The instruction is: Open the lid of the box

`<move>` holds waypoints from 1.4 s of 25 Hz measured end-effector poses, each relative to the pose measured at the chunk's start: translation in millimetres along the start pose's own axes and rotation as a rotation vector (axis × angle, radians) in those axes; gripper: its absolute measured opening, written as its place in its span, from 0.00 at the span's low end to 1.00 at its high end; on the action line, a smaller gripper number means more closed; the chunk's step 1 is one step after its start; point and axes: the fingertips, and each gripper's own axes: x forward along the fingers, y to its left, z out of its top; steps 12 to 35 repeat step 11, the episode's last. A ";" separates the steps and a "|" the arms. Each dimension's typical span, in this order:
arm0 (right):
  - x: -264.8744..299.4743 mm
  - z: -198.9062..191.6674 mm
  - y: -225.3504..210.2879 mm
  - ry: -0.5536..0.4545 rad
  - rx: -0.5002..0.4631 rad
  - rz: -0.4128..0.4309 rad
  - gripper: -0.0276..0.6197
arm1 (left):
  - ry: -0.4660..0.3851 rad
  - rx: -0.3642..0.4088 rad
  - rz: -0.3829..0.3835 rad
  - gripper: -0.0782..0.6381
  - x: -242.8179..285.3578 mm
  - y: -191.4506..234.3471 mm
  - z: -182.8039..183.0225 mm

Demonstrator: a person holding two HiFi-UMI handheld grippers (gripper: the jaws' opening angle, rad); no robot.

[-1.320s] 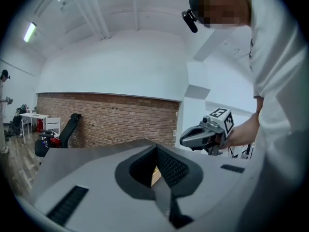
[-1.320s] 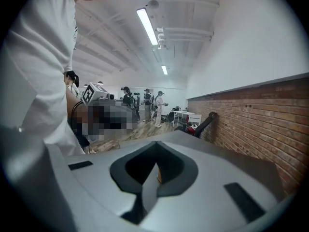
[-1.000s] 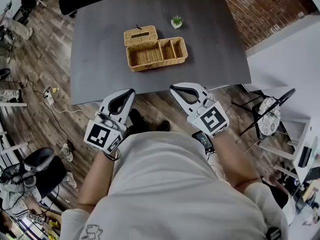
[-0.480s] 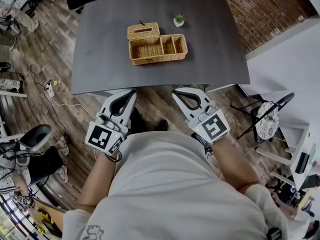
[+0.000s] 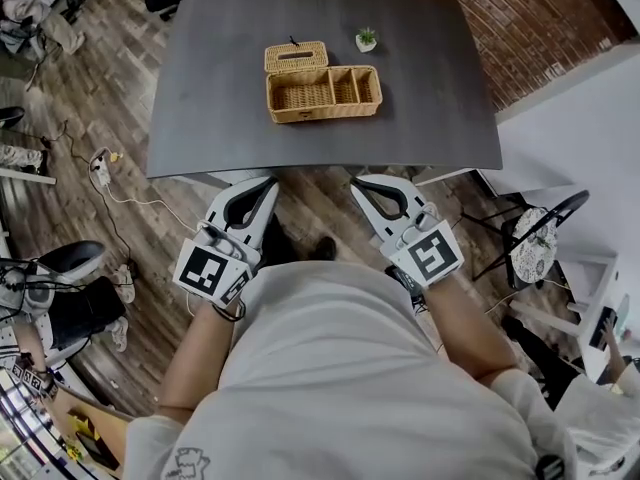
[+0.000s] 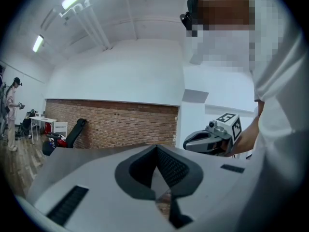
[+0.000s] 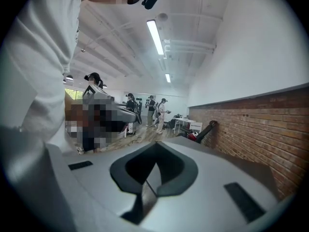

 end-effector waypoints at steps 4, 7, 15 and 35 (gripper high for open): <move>-0.3 0.1 0.7 0.021 -0.042 0.008 0.05 | 0.012 -0.007 -0.001 0.12 1.9 -1.5 -2.0; 0.3 -0.9 1.7 0.025 -0.043 0.009 0.05 | 0.011 -0.007 -0.003 0.12 1.3 -1.8 -2.5; 3.0 0.0 4.2 0.018 -0.043 0.004 0.05 | 0.009 -0.001 -0.003 0.12 -1.8 -0.1 -2.6; 3.0 0.0 4.2 0.018 -0.043 0.004 0.05 | 0.009 -0.001 -0.003 0.12 -1.8 -0.1 -2.6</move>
